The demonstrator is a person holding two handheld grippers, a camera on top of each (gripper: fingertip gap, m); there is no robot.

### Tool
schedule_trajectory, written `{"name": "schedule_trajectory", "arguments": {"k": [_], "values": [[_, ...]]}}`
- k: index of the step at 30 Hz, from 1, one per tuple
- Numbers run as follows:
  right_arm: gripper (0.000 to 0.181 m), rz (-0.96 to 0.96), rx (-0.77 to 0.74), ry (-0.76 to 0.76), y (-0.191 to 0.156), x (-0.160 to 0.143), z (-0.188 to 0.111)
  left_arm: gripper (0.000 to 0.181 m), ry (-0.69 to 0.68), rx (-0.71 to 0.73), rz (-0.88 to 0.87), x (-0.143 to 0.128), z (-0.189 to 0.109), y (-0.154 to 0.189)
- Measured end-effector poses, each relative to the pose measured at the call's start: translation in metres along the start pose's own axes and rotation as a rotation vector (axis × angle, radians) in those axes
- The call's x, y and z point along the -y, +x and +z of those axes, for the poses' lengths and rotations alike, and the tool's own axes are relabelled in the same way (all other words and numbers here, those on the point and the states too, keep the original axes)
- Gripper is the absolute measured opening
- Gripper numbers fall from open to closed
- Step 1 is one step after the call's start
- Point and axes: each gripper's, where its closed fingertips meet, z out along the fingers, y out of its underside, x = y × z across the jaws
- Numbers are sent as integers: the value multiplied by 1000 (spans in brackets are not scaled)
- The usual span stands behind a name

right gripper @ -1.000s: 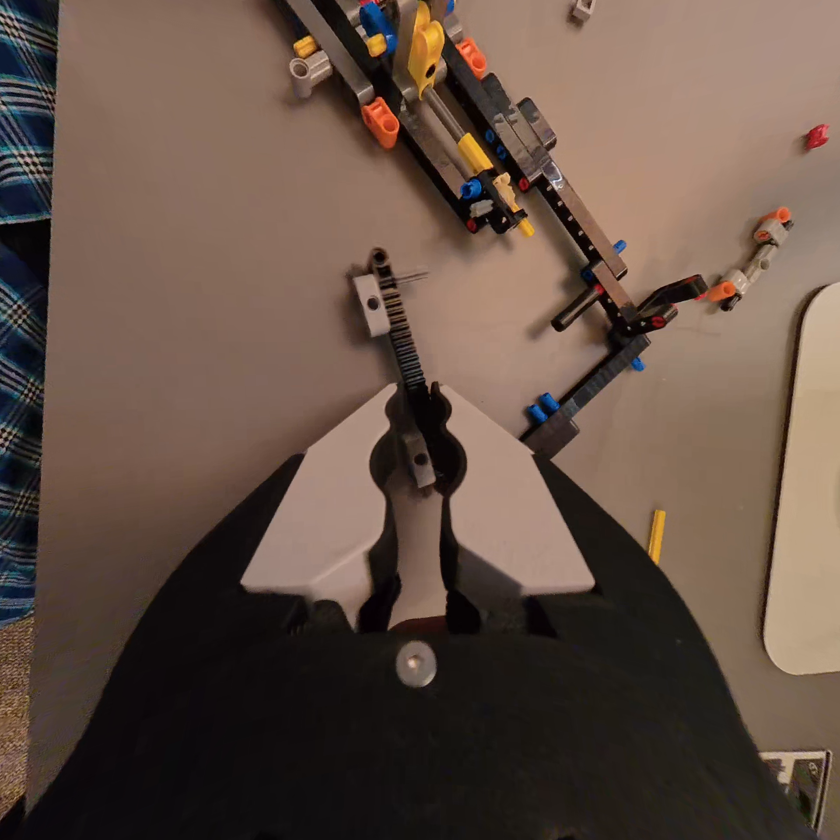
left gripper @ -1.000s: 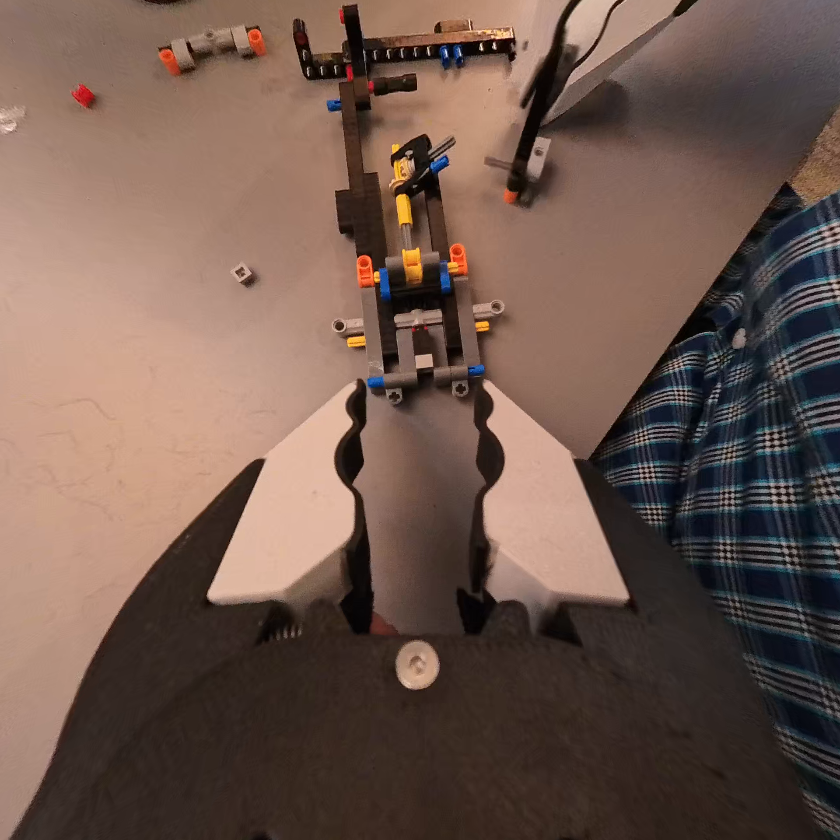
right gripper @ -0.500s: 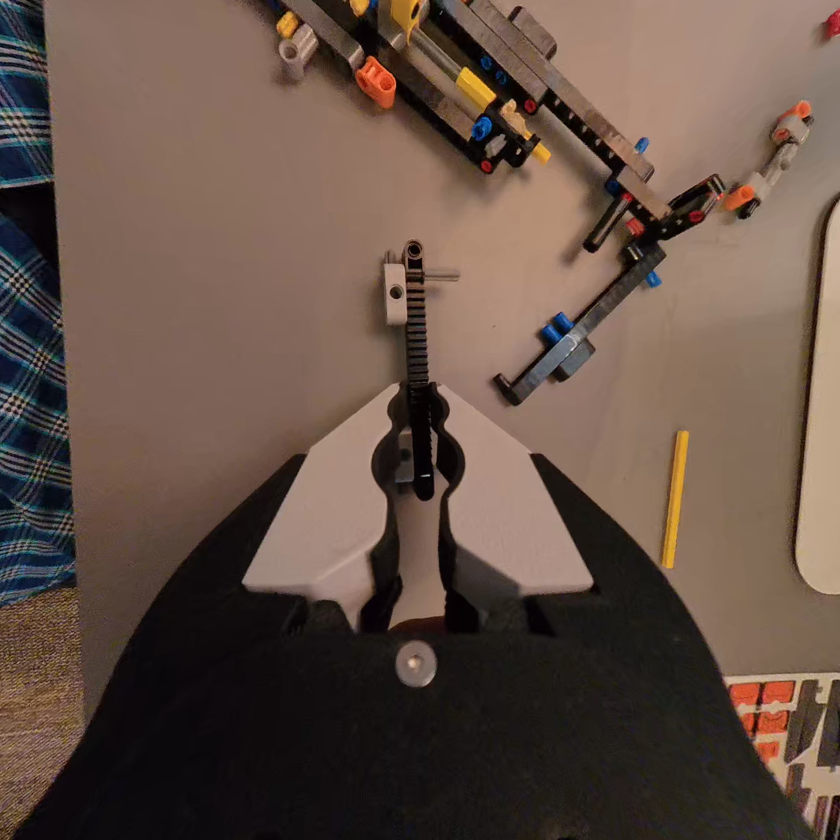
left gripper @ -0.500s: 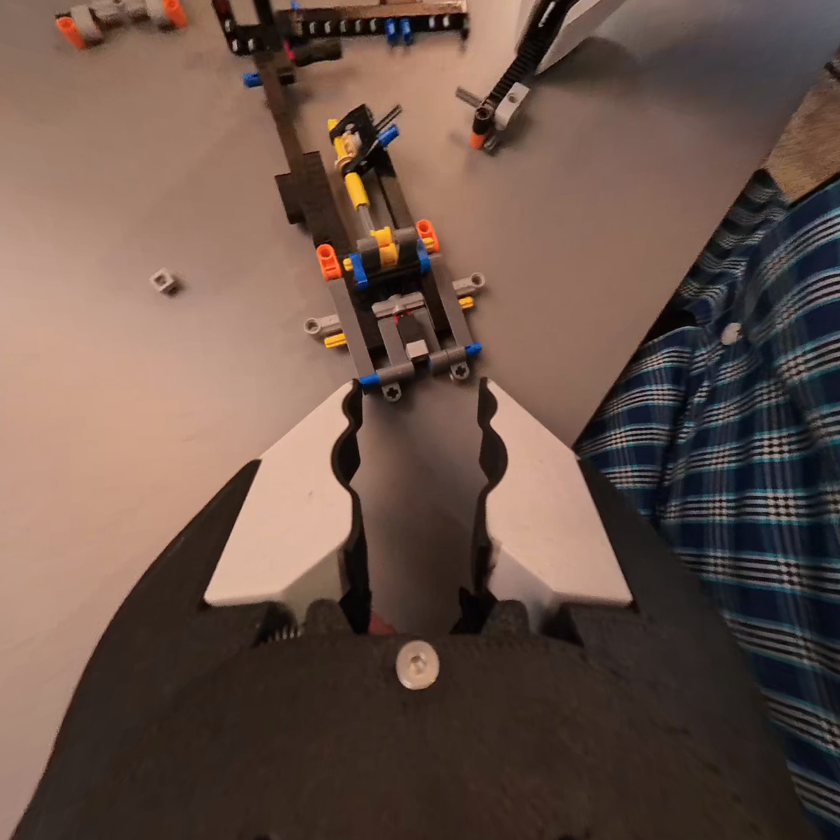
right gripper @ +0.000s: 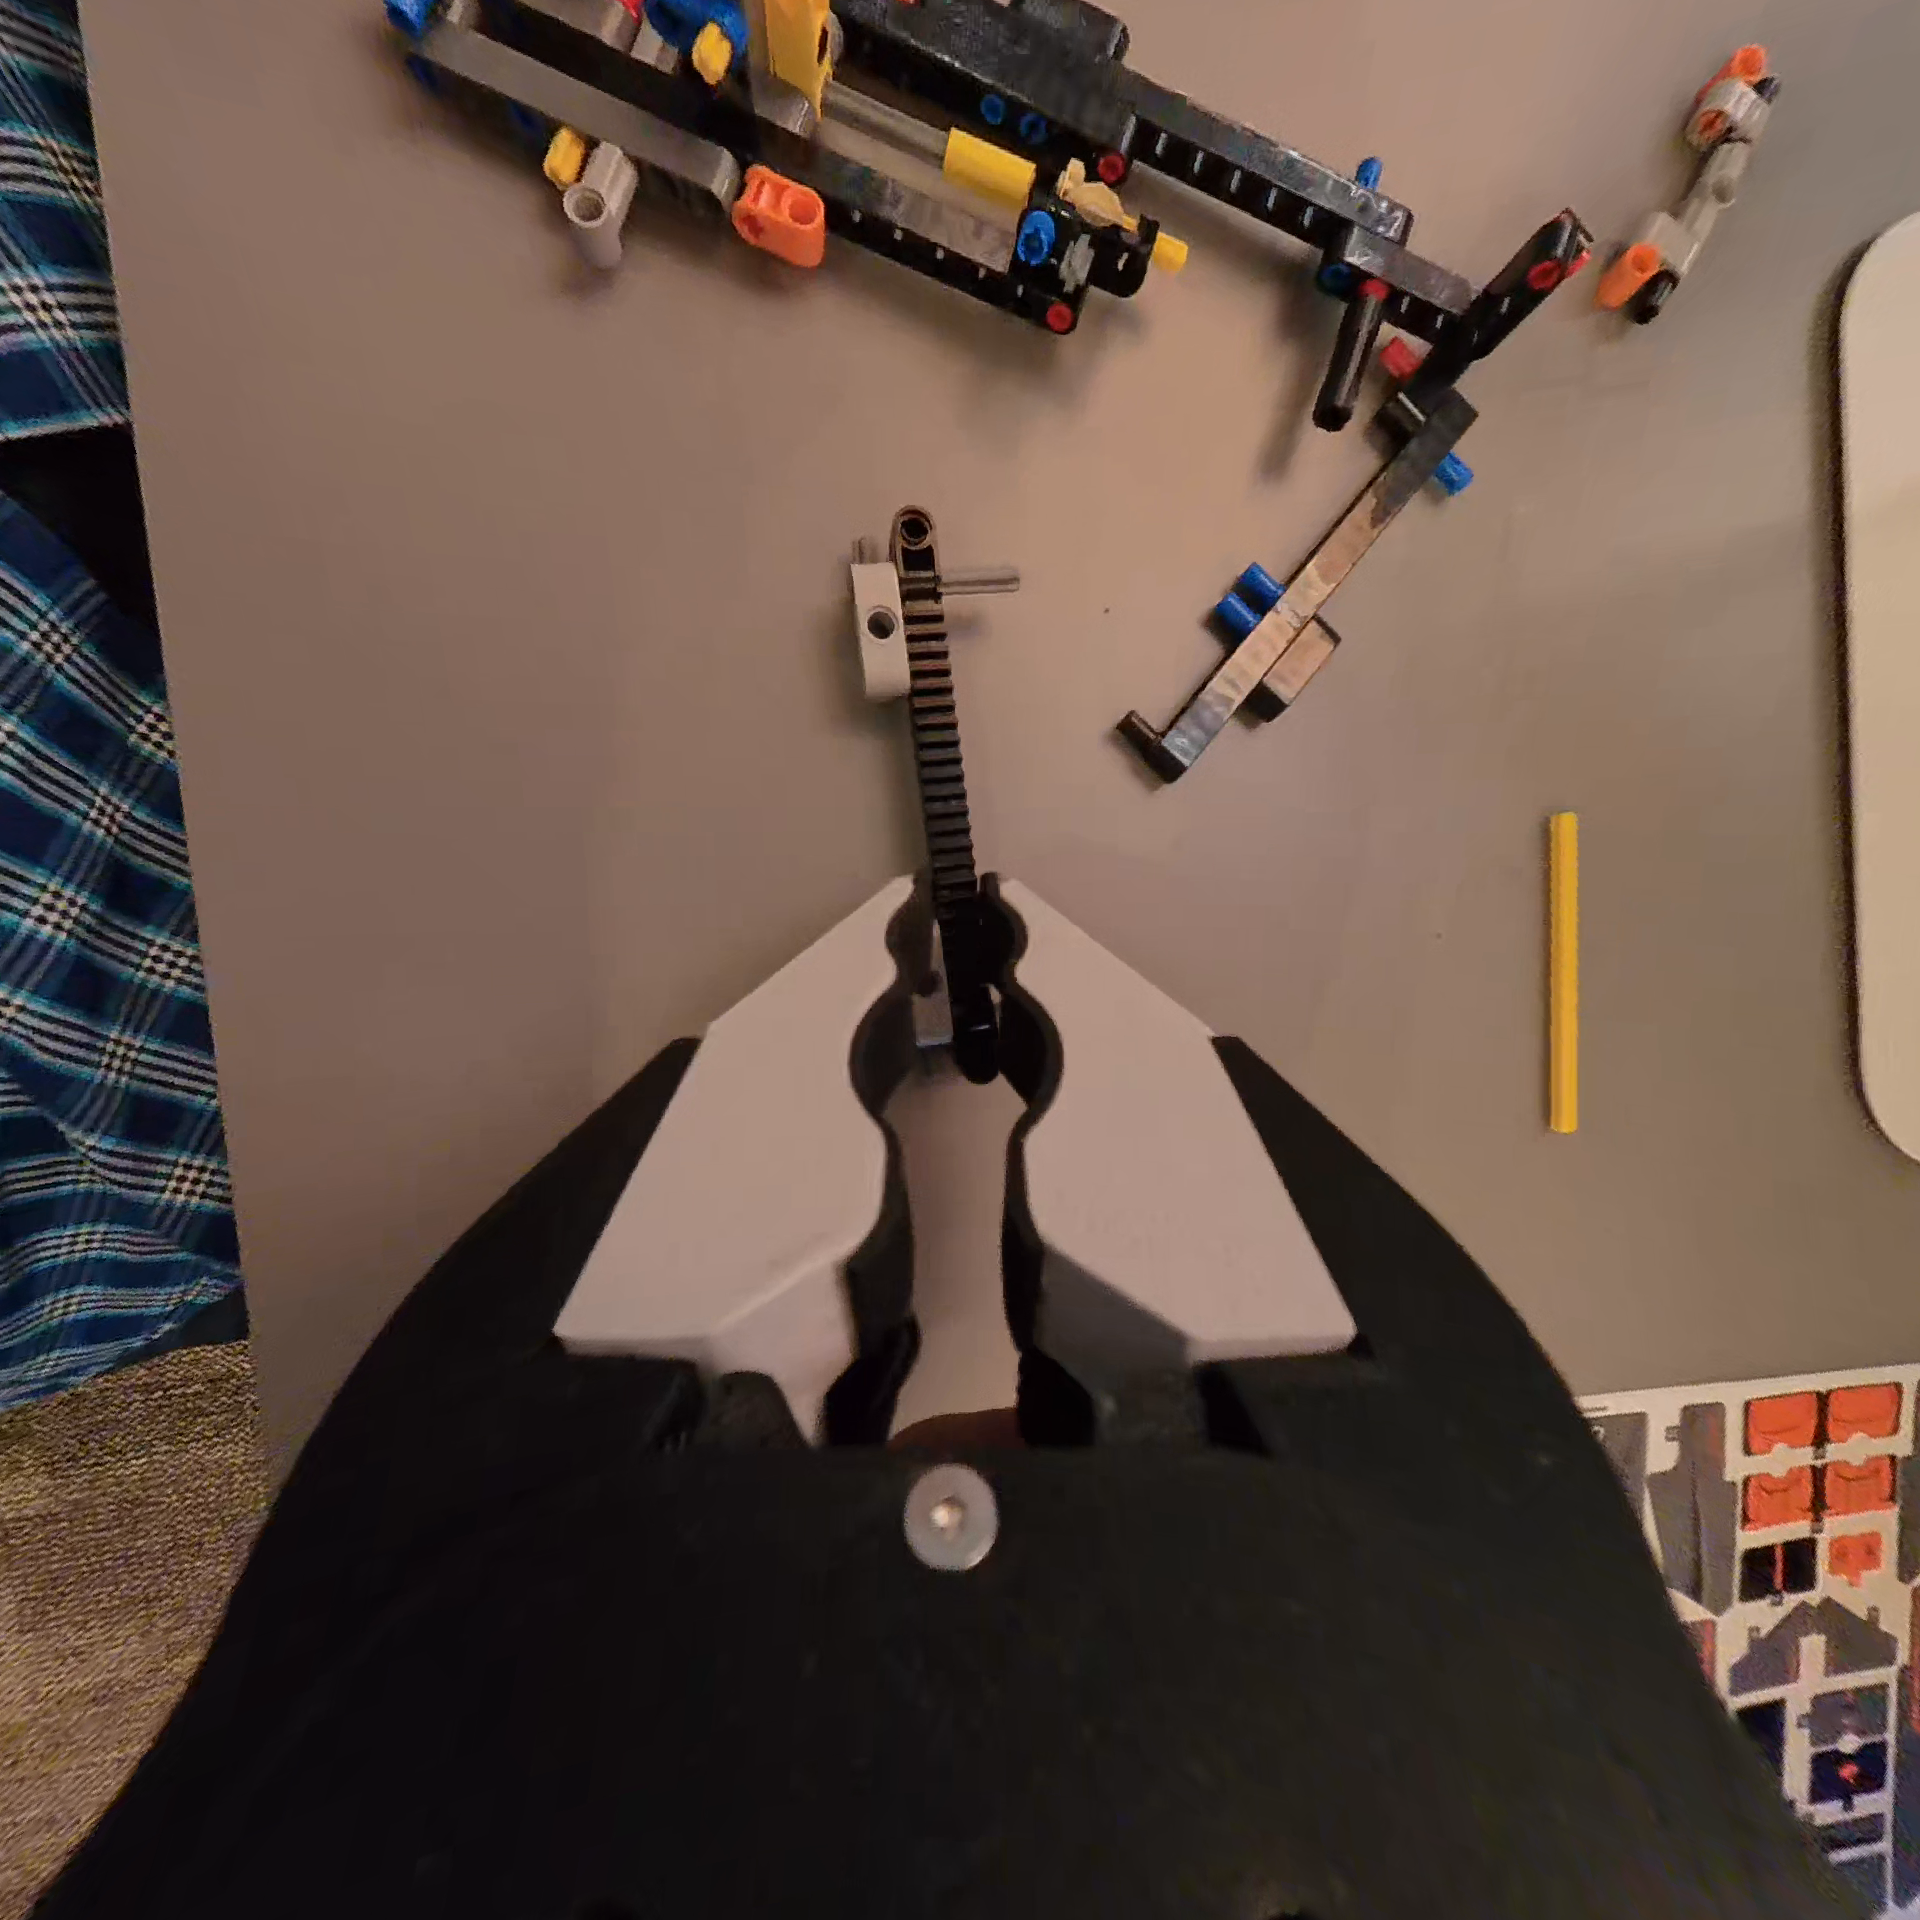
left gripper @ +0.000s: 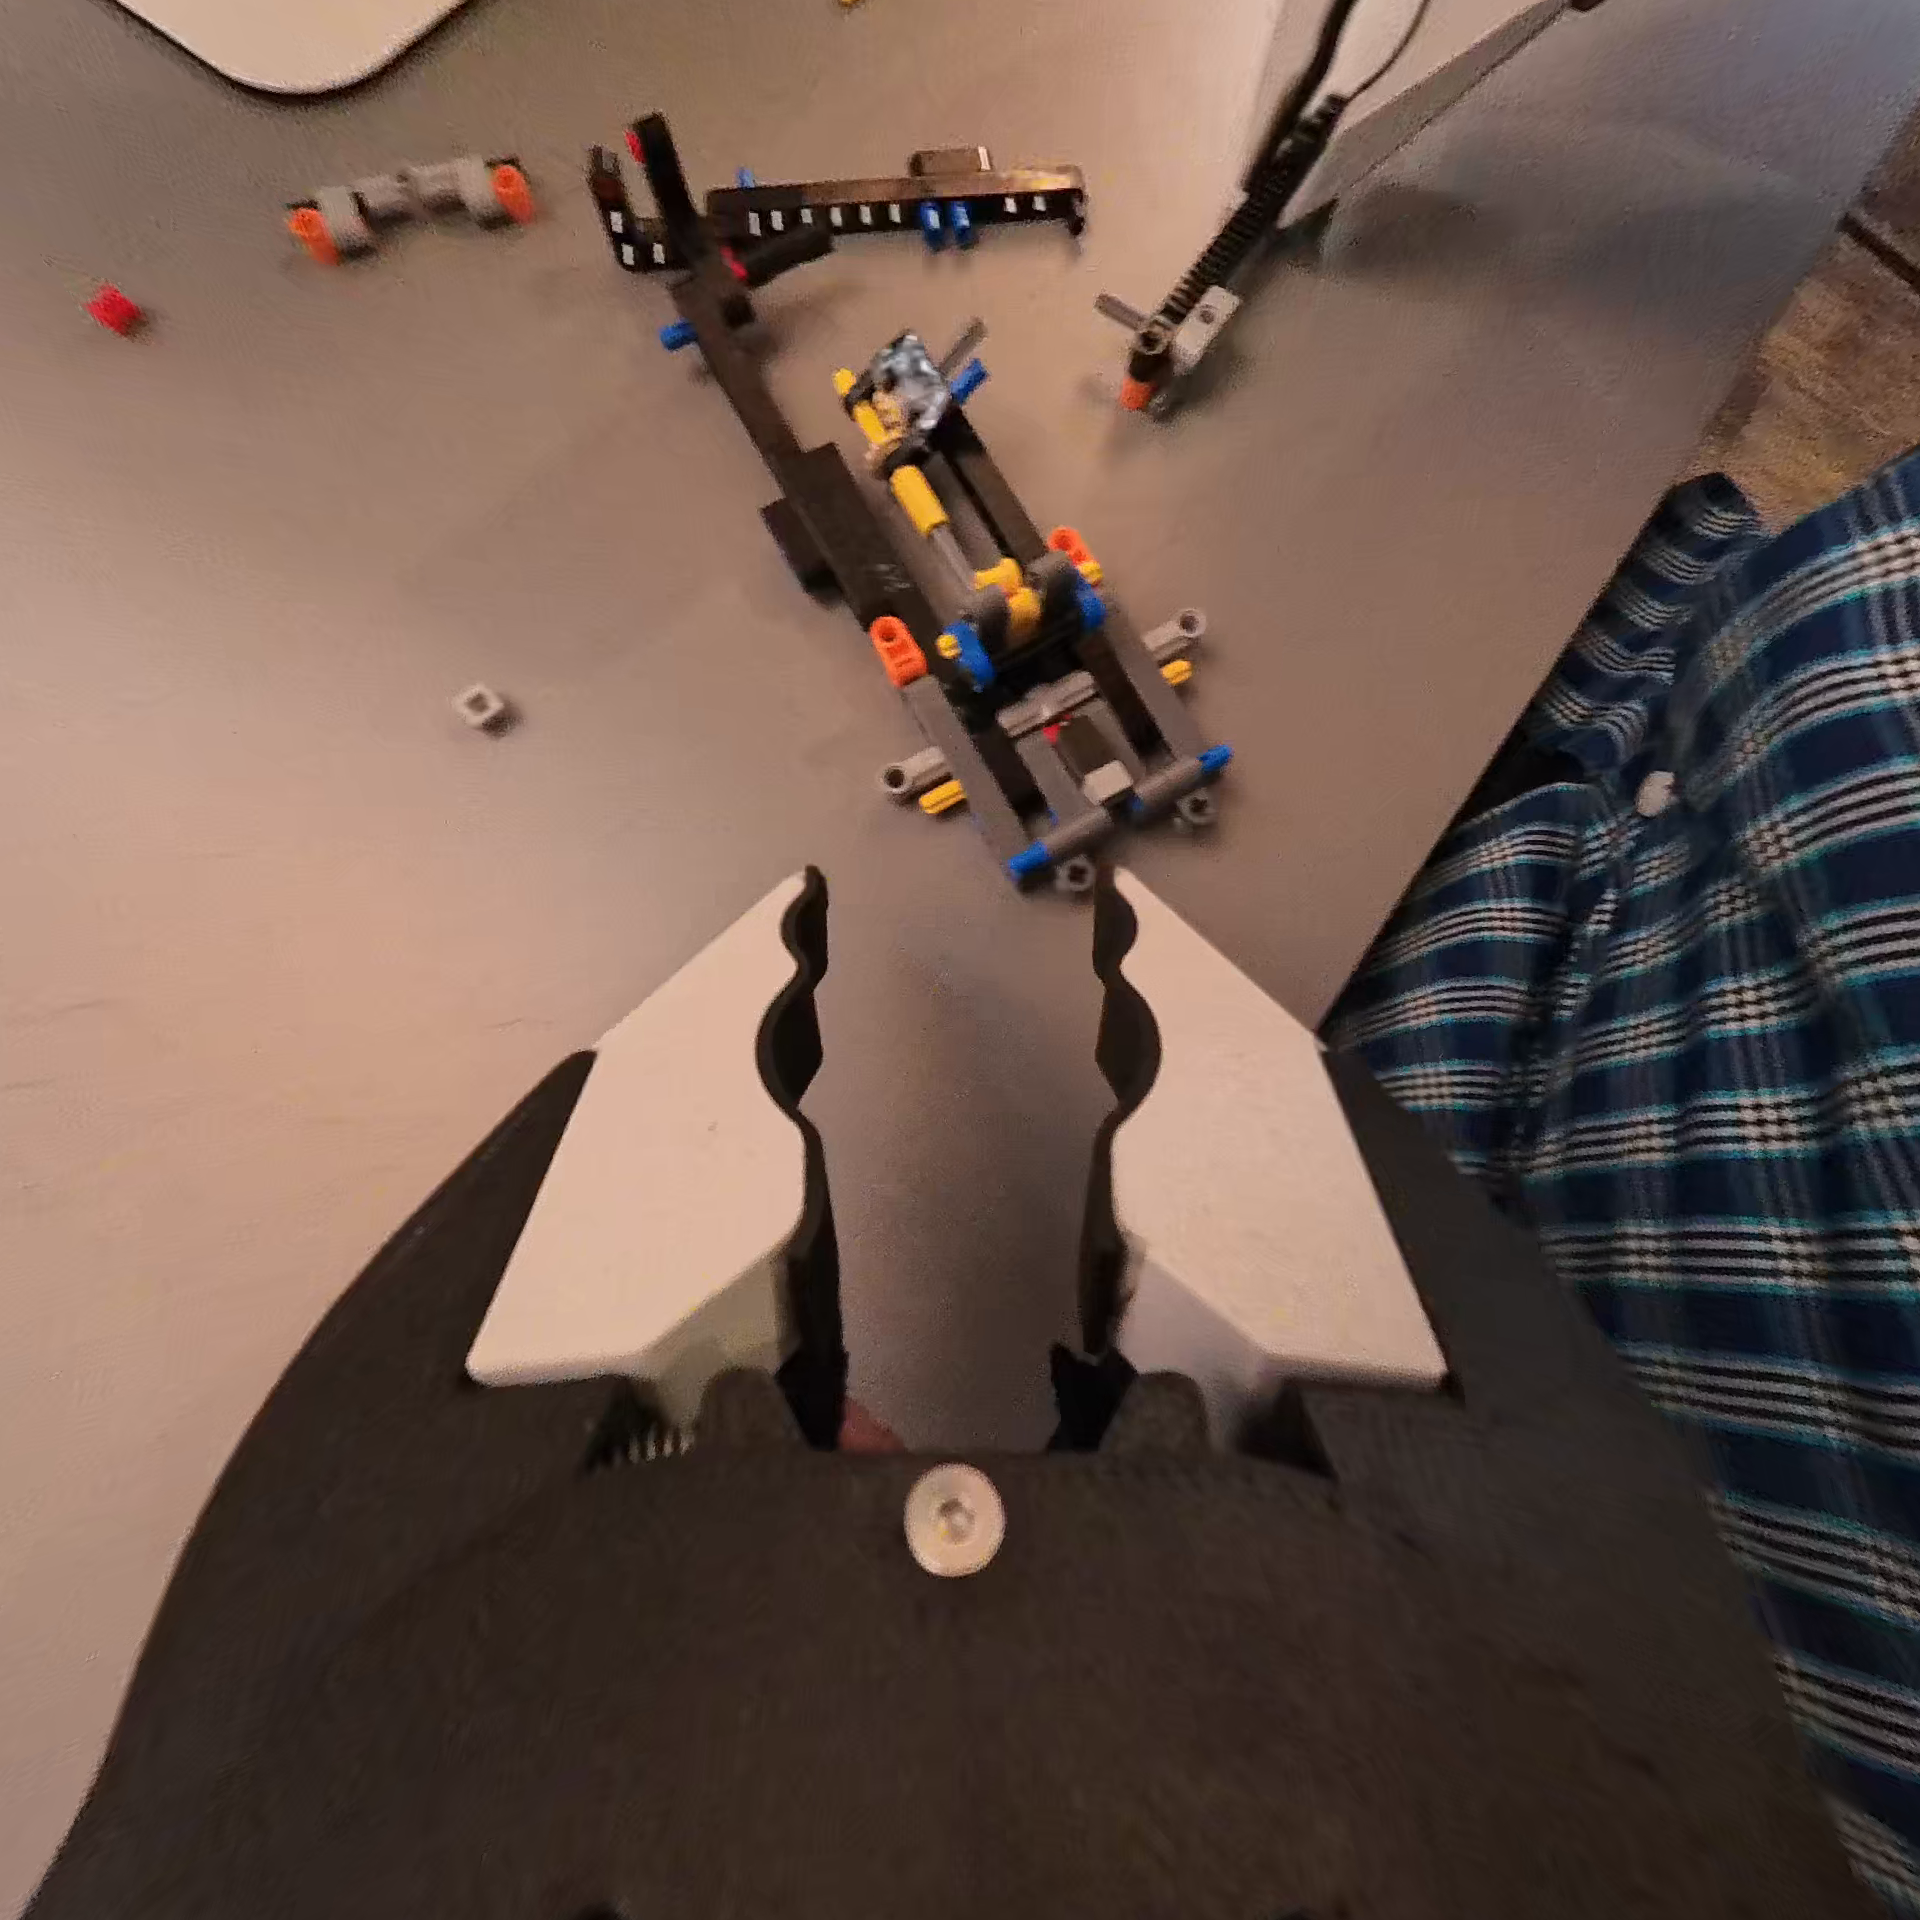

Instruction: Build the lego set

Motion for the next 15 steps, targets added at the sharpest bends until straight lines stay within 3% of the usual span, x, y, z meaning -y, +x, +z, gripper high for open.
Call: {"name": "schedule_trajectory", "arguments": {"k": [5,9,13,15], "values": [[6,39,-4,-15,4,-13,-7,48,-4,47,2,2,-1,-20],[25,83,10,-45,9,-31,-21,48,2,57,-8,4,1,-27],[27,155,-15,66,24,-3,-37,47,18,50,-7,11,4,-28],[25,198,-50,80,38,15,-29,46,21,54,0,15,8,-29]]}}
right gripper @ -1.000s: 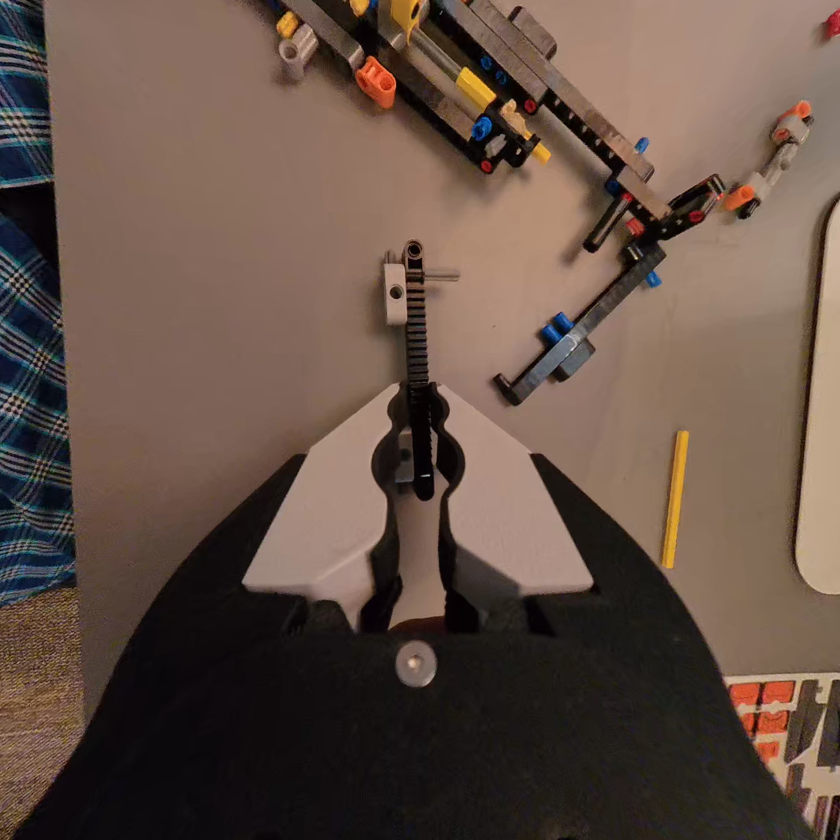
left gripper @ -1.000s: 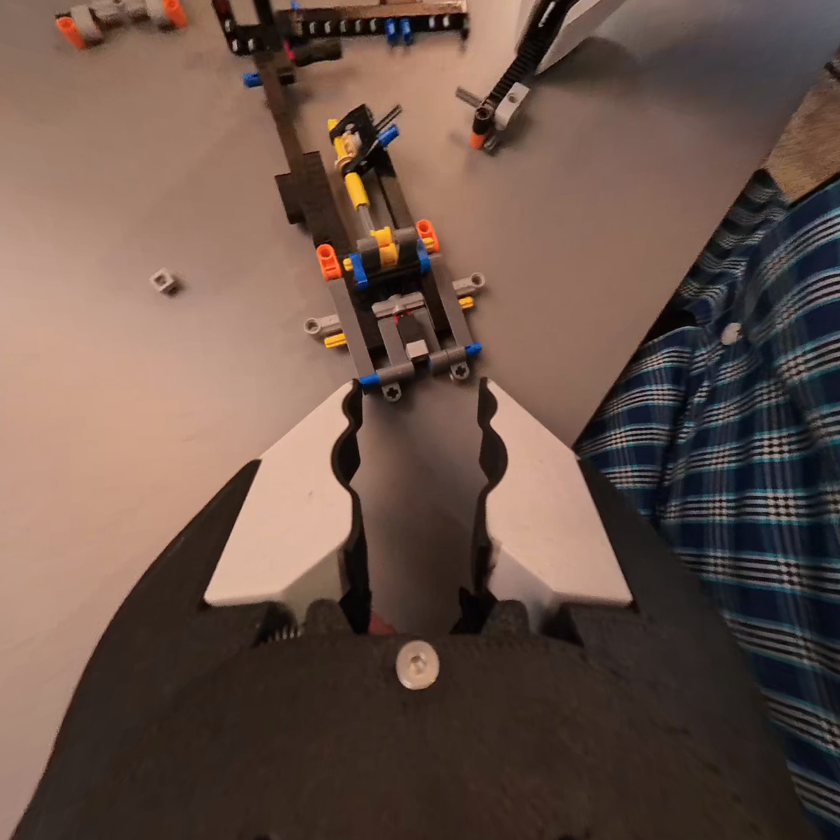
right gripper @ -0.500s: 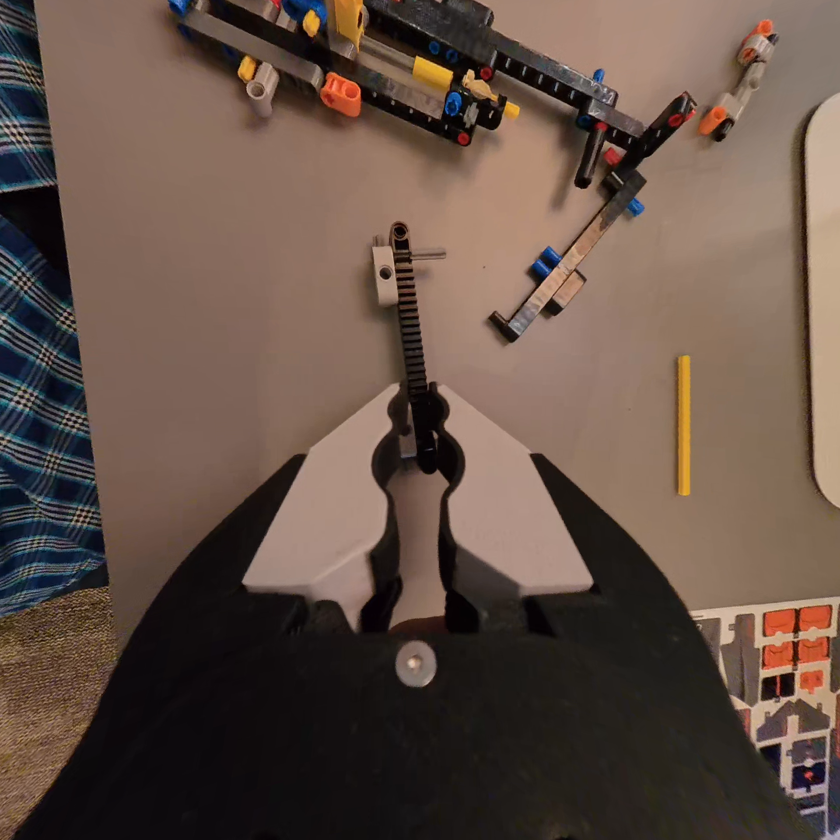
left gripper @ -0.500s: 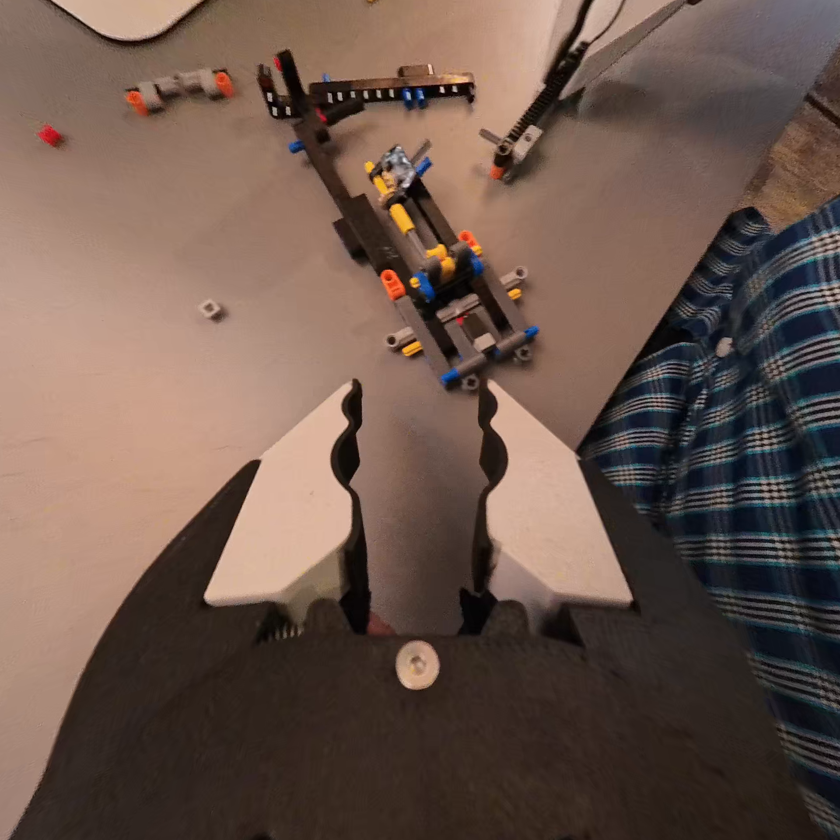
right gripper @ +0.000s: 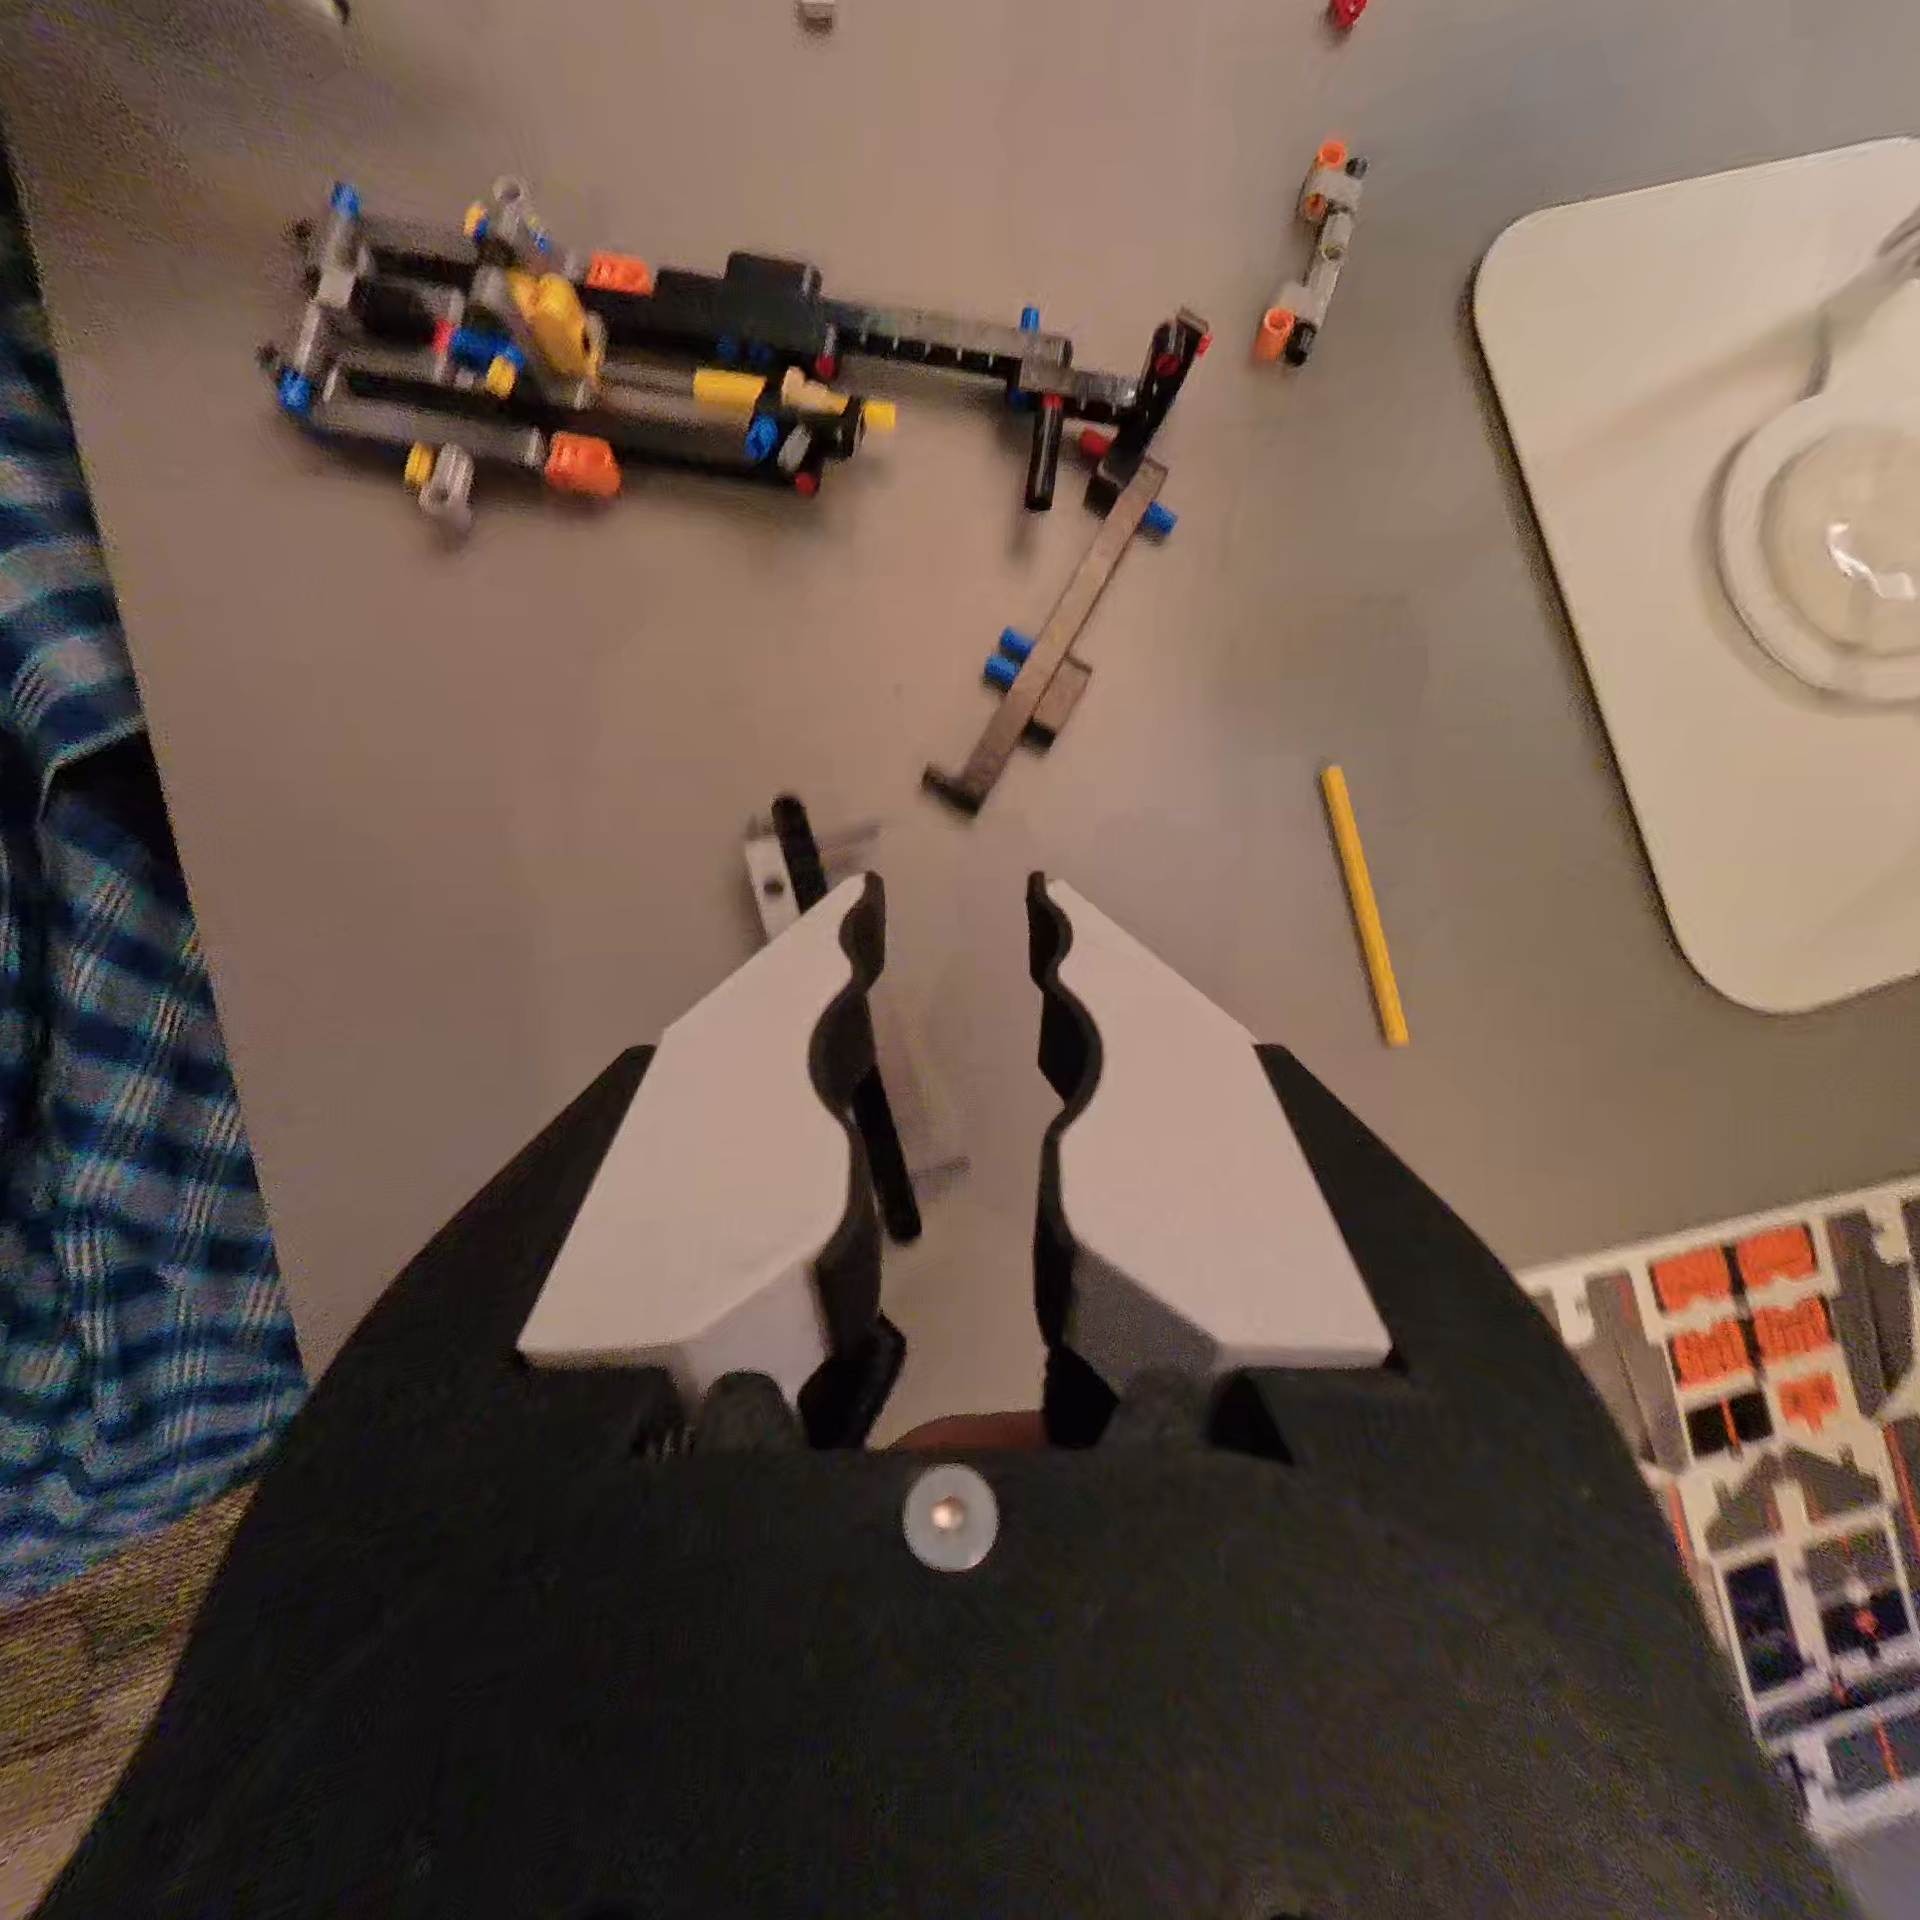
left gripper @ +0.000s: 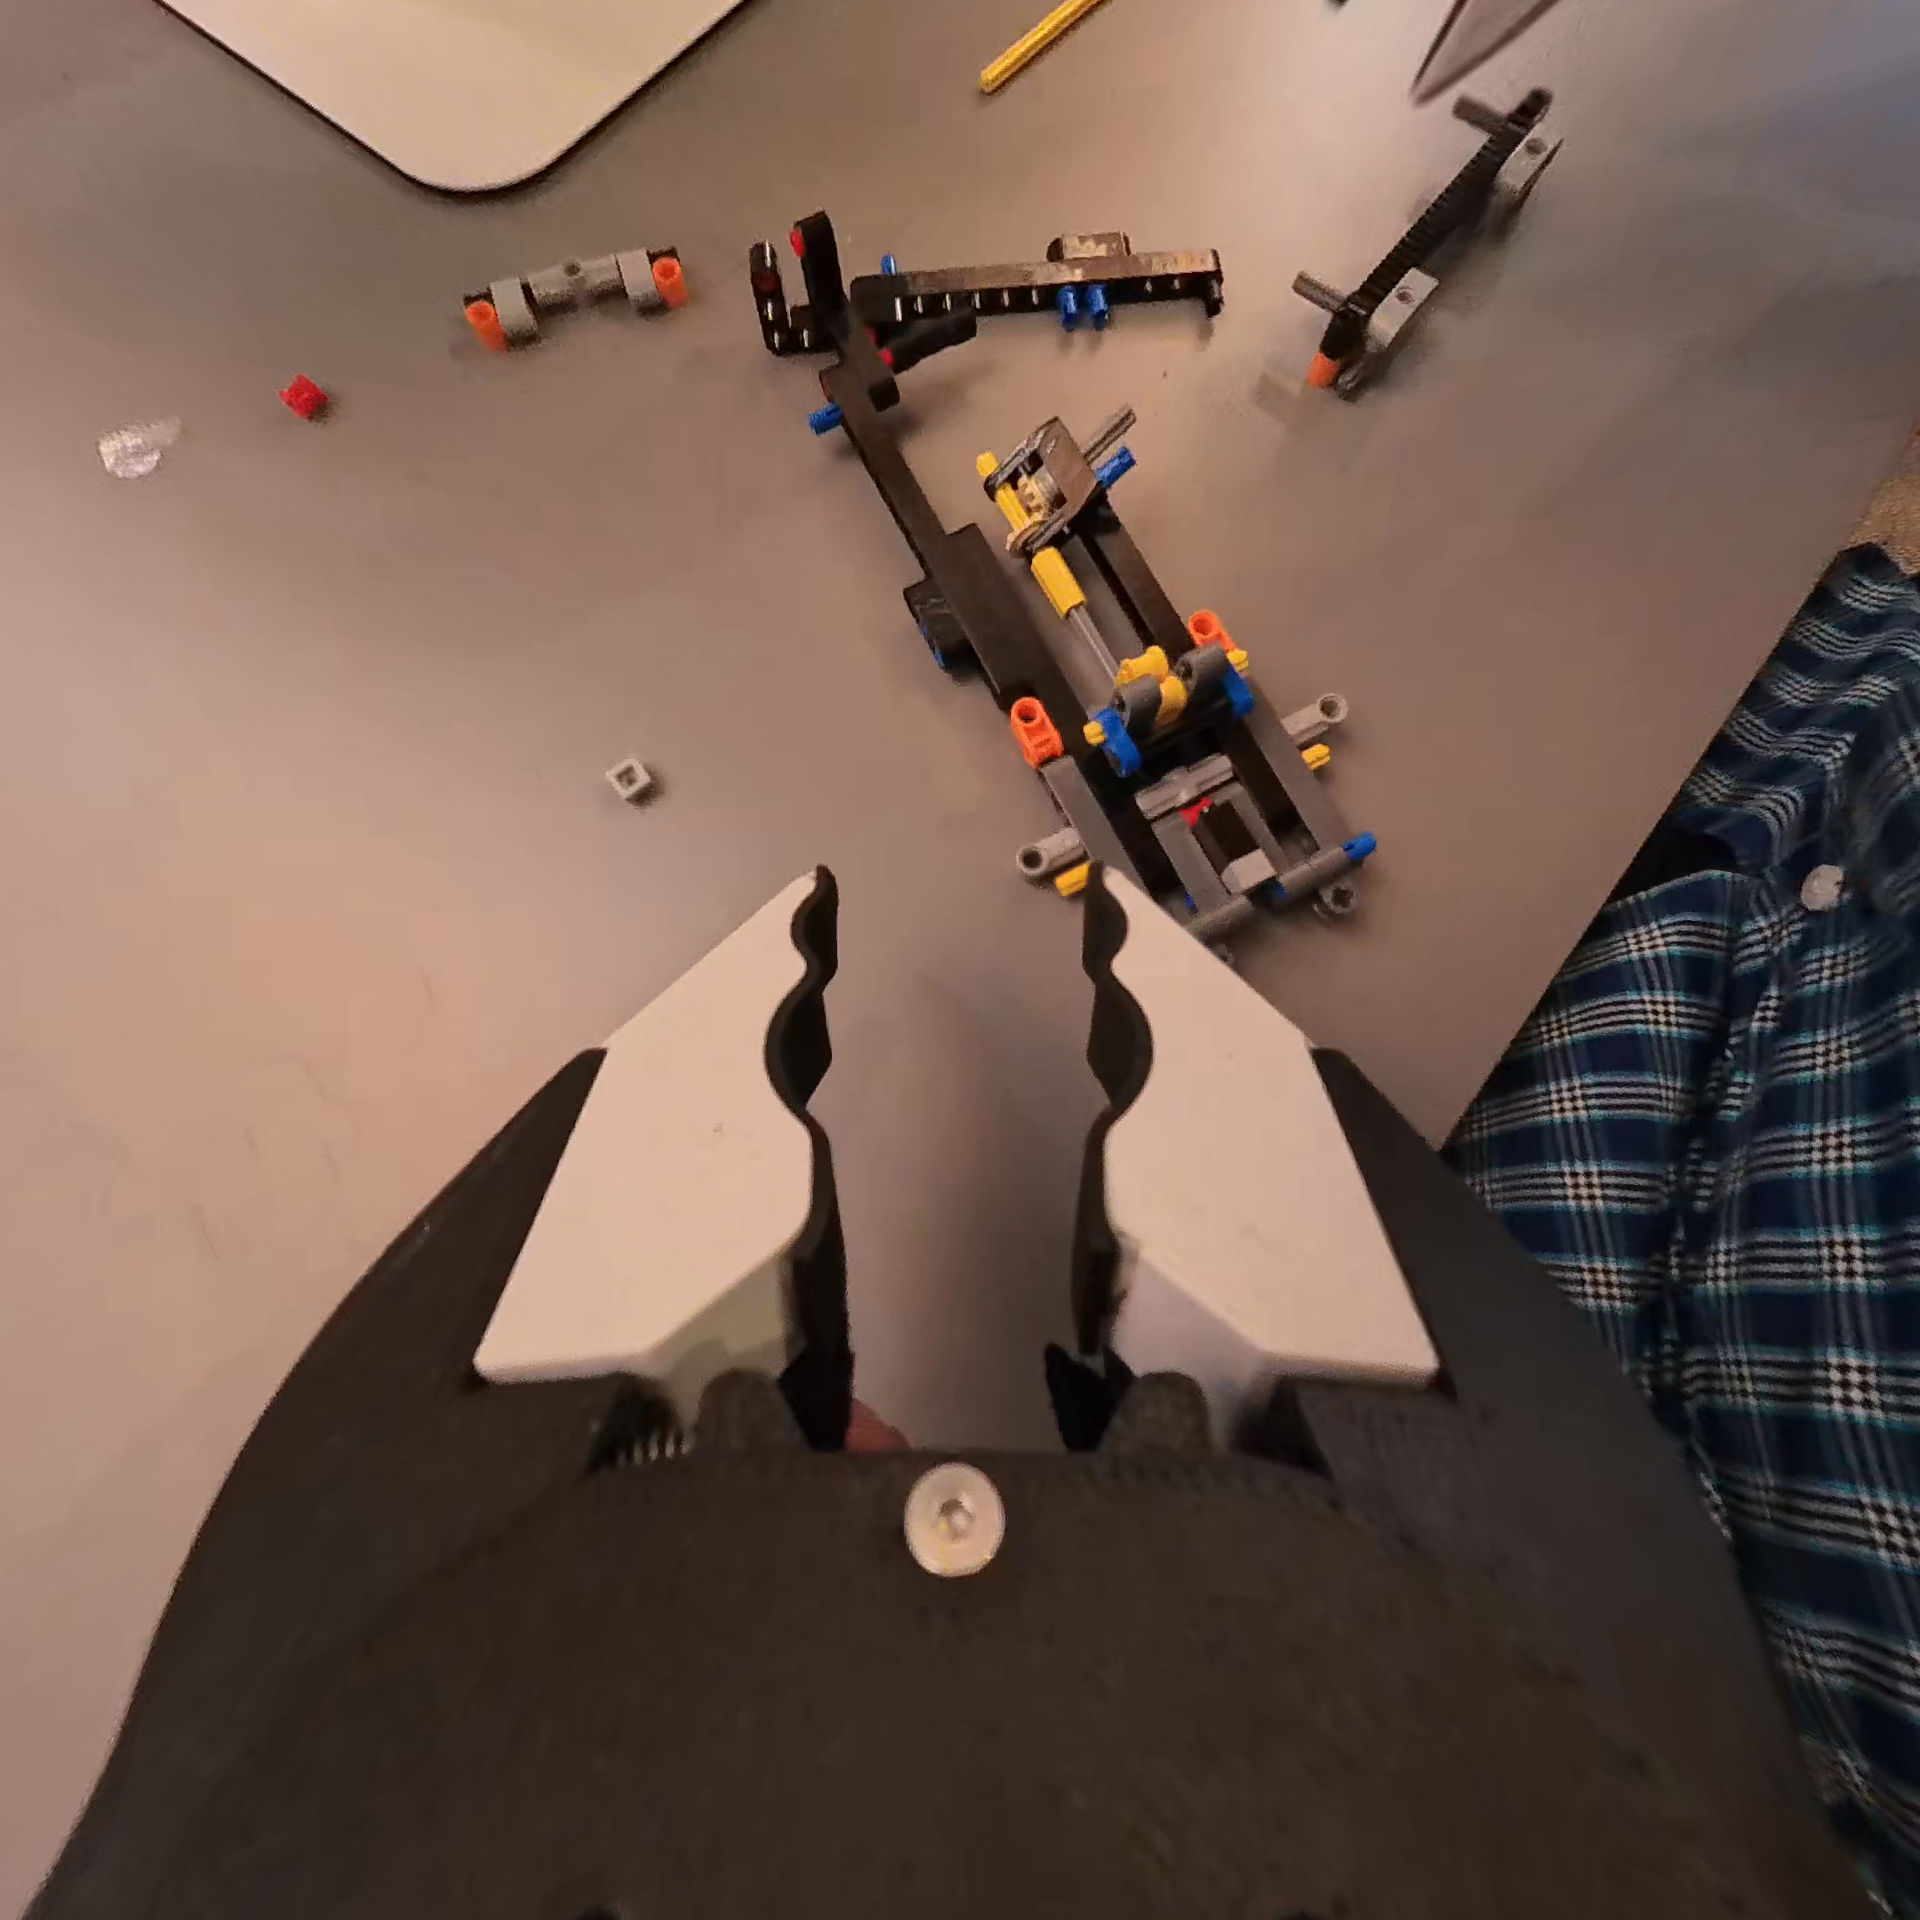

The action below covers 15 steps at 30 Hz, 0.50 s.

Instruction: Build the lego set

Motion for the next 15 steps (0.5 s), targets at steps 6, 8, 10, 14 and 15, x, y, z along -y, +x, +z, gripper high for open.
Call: {"name": "schedule_trajectory", "arguments": {"k": [6,8,10,14,15], "values": [[33,117,-16,-91,19,15,54,44,40,15,-35,5,1,-5],[32,143,-14,-142,20,9,64,43,49,11,-50,4,1,-7],[18,146,-5,-142,19,9,67,43,59,-1,-61,4,2,-6],[15,152,-10,-157,18,6,64,43,46,-36,-42,6,8,-3],[15,167,-14,-153,18,5,62,43,42,-55,-32,6,10,-1]]}}
